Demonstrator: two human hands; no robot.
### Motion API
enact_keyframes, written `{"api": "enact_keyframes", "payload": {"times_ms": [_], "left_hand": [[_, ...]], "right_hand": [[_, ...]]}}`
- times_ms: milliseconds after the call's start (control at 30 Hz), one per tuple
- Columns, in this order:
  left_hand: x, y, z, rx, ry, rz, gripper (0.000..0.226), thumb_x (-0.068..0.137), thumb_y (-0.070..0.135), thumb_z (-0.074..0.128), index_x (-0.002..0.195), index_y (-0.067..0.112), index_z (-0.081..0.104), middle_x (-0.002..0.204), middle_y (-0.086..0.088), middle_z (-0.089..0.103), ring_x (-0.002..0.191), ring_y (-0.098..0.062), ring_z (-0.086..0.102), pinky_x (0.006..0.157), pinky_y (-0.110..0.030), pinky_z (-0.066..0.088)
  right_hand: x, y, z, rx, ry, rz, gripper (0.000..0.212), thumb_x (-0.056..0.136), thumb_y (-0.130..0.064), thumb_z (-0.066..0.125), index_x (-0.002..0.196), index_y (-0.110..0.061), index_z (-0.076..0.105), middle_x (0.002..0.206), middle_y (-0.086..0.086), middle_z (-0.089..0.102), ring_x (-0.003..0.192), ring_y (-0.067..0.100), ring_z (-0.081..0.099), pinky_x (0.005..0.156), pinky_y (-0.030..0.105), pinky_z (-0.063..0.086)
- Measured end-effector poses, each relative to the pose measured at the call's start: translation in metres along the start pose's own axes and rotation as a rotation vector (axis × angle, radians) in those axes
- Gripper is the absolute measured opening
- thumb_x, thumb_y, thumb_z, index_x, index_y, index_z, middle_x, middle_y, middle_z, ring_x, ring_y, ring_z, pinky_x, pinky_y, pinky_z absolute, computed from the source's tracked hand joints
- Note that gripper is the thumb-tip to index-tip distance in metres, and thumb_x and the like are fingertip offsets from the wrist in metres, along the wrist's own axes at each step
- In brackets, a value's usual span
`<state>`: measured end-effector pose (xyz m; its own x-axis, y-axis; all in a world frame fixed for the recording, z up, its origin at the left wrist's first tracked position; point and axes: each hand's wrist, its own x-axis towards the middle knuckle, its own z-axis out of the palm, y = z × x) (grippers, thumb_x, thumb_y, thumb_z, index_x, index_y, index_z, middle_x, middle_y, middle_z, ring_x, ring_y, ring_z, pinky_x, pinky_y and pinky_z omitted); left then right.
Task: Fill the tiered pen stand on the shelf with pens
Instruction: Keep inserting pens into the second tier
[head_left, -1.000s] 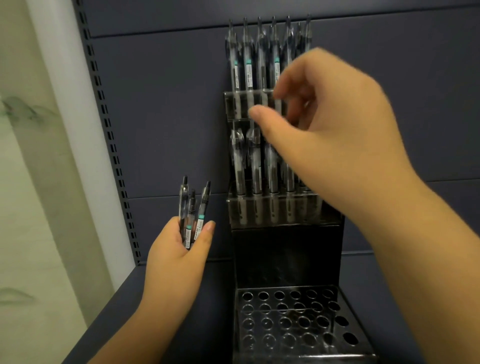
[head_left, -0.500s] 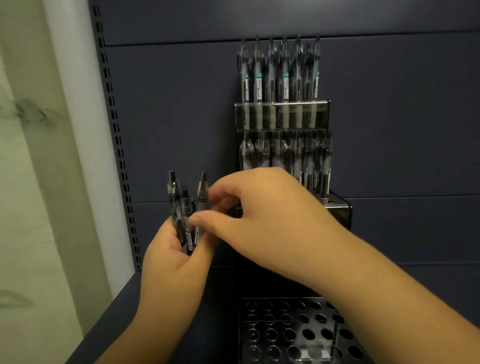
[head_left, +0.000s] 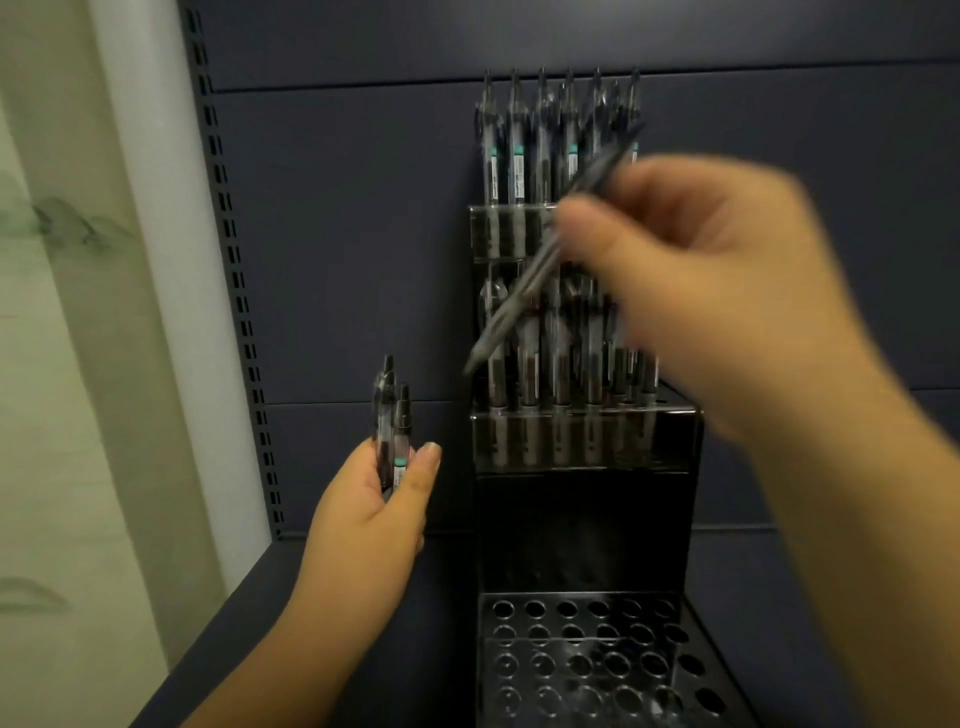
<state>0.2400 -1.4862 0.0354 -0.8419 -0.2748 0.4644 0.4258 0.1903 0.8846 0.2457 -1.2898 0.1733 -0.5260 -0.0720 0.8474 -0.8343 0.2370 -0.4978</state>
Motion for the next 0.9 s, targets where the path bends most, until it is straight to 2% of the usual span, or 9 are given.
{"api": "enact_keyframes", "payload": {"times_ms": [67, 133, 200, 367, 467, 567, 667, 767, 900], "left_hand": [[0.002, -0.003, 0.001, -0.038, 0.001, -0.029, 0.027, 0.084, 0.046, 0.058, 0.084, 0.020, 0.052, 0.054, 0.006, 0.039, 0.048, -0.012, 0.037, 0.046, -0.027, 0.036], [0.003, -0.007, 0.002, -0.031, 0.008, -0.026, 0.025, 0.091, 0.040, 0.058, 0.086, 0.015, 0.052, 0.056, 0.005, 0.040, 0.050, -0.013, 0.038, 0.048, -0.029, 0.038], [0.003, -0.011, 0.003, -0.001, 0.014, -0.033, 0.023, 0.098, 0.034, 0.055, 0.085, 0.016, 0.051, 0.058, 0.004, 0.041, 0.053, -0.014, 0.040, 0.053, -0.033, 0.039], [0.007, -0.021, 0.004, 0.023, 0.063, -0.094, 0.020, 0.104, 0.032, 0.046, 0.088, 0.022, 0.053, 0.059, 0.006, 0.049, 0.056, -0.011, 0.048, 0.067, -0.040, 0.047], [0.008, -0.023, 0.004, 0.027, 0.070, -0.081, 0.017, 0.104, 0.034, 0.044, 0.093, 0.024, 0.053, 0.058, 0.010, 0.051, 0.056, -0.007, 0.052, 0.071, -0.041, 0.053], [0.006, -0.019, 0.006, -0.041, 0.039, -0.072, 0.013, 0.103, 0.033, 0.044, 0.096, 0.024, 0.051, 0.064, 0.009, 0.052, 0.059, -0.010, 0.051, 0.062, -0.034, 0.054], [0.005, -0.016, 0.007, -0.045, 0.034, -0.053, 0.014, 0.103, 0.033, 0.043, 0.094, 0.024, 0.048, 0.068, 0.006, 0.048, 0.055, -0.009, 0.045, 0.051, -0.029, 0.044], [0.007, -0.016, 0.006, -0.060, 0.036, -0.081, 0.017, 0.104, 0.032, 0.043, 0.093, 0.019, 0.045, 0.067, 0.005, 0.044, 0.052, -0.007, 0.037, 0.046, -0.026, 0.033], [0.007, -0.019, 0.005, -0.063, 0.025, -0.103, 0.020, 0.103, 0.032, 0.046, 0.090, 0.017, 0.047, 0.067, 0.002, 0.040, 0.051, -0.007, 0.034, 0.044, -0.025, 0.030]], "right_hand": [[0.008, -0.001, -0.027, 0.030, 0.147, -0.039, 0.014, 0.097, -0.030, 0.066, 0.084, -0.033, 0.069, 0.071, -0.016, 0.071, 0.050, -0.004, 0.056, 0.048, 0.010, 0.042], [0.012, 0.001, -0.046, -0.024, 0.215, -0.067, 0.019, 0.099, -0.037, 0.062, 0.081, -0.040, 0.067, 0.074, -0.018, 0.070, 0.048, 0.001, 0.054, 0.045, 0.014, 0.039], [0.014, 0.006, -0.055, -0.090, 0.227, -0.068, 0.022, 0.098, -0.043, 0.060, 0.077, -0.044, 0.066, 0.074, -0.018, 0.069, 0.048, 0.003, 0.053, 0.046, 0.017, 0.039], [0.019, 0.017, -0.057, -0.245, 0.188, -0.034, 0.021, 0.096, -0.040, 0.063, 0.076, -0.035, 0.066, 0.068, -0.025, 0.068, 0.049, -0.005, 0.056, 0.051, 0.013, 0.039], [0.021, 0.023, -0.060, -0.315, 0.131, -0.014, 0.023, 0.094, -0.041, 0.065, 0.077, -0.028, 0.069, 0.066, -0.016, 0.069, 0.046, -0.002, 0.052, 0.056, 0.021, 0.039], [0.020, 0.023, -0.061, -0.387, 0.014, 0.033, 0.023, 0.095, -0.043, 0.066, 0.080, -0.026, 0.069, 0.072, -0.006, 0.072, 0.046, -0.003, 0.053, 0.059, 0.024, 0.042], [0.018, 0.020, -0.058, -0.457, -0.094, 0.075, 0.019, 0.093, -0.044, 0.067, 0.087, -0.027, 0.071, 0.074, -0.007, 0.070, 0.050, -0.007, 0.057, 0.061, 0.023, 0.043], [0.016, 0.016, -0.054, -0.529, -0.184, 0.119, 0.025, 0.092, -0.045, 0.068, 0.081, -0.024, 0.071, 0.066, -0.005, 0.071, 0.050, 0.003, 0.061, 0.057, 0.027, 0.046], [0.013, 0.010, -0.049, -0.614, -0.343, 0.221, 0.029, 0.093, -0.048, 0.065, 0.075, -0.026, 0.070, 0.060, -0.009, 0.071, 0.048, 0.004, 0.065, 0.056, 0.024, 0.046]]}}
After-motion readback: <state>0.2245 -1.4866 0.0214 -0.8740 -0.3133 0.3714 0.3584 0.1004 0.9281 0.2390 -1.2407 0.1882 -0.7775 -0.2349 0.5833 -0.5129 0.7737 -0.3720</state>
